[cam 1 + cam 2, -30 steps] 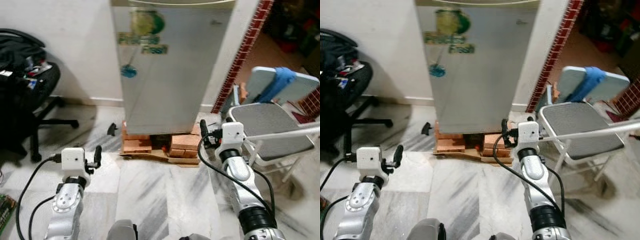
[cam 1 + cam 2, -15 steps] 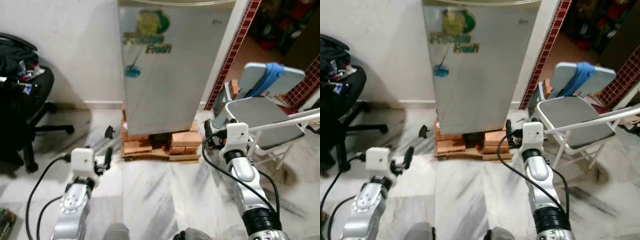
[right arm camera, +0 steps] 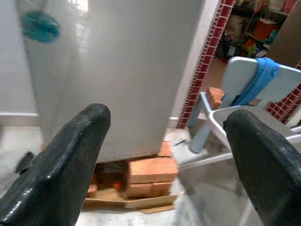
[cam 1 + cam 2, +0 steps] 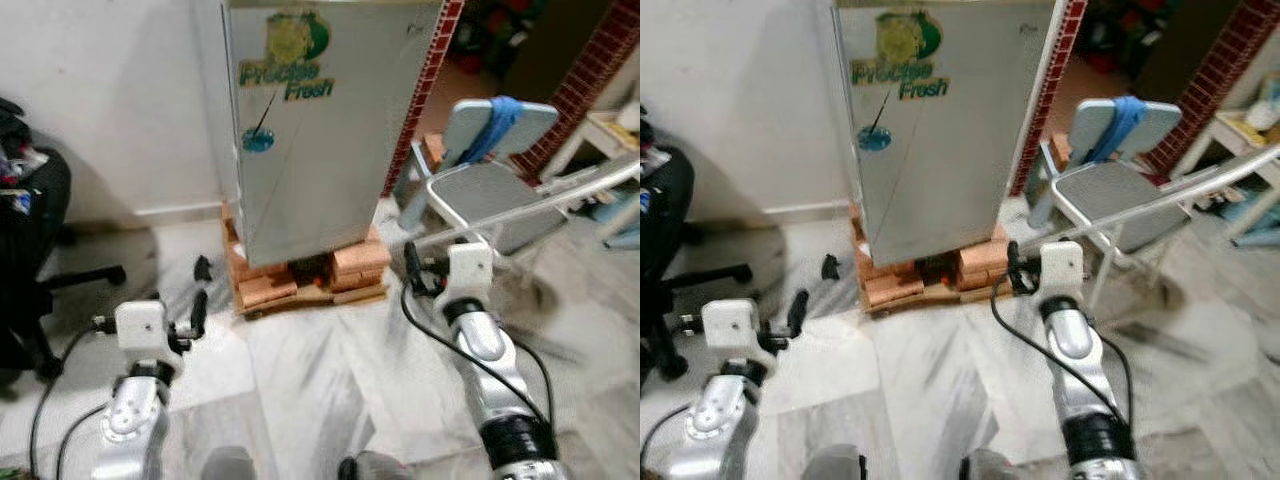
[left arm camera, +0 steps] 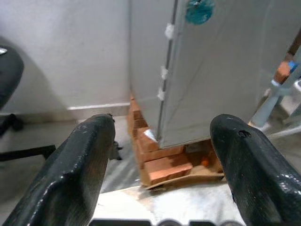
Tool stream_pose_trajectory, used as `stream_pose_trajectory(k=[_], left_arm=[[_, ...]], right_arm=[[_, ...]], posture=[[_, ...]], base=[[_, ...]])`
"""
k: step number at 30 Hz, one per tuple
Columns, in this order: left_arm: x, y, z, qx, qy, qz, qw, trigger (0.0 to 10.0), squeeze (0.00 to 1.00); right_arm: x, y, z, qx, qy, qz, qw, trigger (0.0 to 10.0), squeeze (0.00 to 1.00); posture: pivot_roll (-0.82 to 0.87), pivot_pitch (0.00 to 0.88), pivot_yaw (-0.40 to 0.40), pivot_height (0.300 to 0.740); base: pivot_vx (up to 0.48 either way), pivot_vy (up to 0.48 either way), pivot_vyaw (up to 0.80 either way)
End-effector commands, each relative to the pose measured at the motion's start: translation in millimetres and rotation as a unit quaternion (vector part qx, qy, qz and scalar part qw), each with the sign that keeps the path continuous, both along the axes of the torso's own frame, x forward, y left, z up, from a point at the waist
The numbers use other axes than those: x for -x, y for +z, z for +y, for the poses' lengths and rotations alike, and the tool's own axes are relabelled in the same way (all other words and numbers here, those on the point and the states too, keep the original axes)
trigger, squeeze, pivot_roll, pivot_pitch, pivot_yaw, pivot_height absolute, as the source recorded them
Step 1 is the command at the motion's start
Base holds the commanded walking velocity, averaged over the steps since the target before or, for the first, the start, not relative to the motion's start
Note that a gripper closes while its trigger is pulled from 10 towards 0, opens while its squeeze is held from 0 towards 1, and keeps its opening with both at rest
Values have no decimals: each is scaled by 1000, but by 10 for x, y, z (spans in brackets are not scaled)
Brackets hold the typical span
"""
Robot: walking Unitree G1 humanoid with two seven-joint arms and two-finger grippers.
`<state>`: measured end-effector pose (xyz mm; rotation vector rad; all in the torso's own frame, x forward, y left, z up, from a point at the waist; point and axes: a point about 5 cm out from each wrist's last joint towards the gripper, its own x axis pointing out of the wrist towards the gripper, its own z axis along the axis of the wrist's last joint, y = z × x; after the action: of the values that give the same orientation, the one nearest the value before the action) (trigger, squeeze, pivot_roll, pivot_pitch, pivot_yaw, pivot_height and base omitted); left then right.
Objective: Restocking fridge
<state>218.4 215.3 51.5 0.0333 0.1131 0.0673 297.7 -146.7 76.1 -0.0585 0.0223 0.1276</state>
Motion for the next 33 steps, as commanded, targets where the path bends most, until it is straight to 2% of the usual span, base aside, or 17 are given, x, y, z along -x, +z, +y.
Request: stream_pose_trajectory(k=[1,9,17,26,31,33], left_arm=[[-56,21,-86,5,-9,-5,1000,10000,0],[-136,49,-83,-11,-29,-8,999,10000,0],[-219,82,-84,-20,-34,-5,999,10000,0],[-71,-18,6,-28,-15,19,999,10000,0],[-44,-37,39,-15,7,21,1000,10000,0],[-53,-37,27,-16,6,21,1000,10000,0]], right_arm=[[-1,4,-164,9,-21,3,1000,10000,0],[-3,-8,-195,0,-43,0,999,10000,0],[-8,-47,-111,-11,-37,7,999,10000,0],[-55,-12,-89,-3,-24,5,1000,10000,0],[-48,-44,-119,2,-25,14,1000,10000,0],[-63,-40,-126,0,-27,15,1000,10000,0]], posture=[[133,78,-82,740],[133,63,-40,740],[165,60,-57,740],[166,75,-87,740],[166,84,-96,740],[165,88,-100,740]], base=[[0,428,-800],[229,406,-800],[131,424,-800],[0,471,-800],[0,480,-759],[0,480,0]])
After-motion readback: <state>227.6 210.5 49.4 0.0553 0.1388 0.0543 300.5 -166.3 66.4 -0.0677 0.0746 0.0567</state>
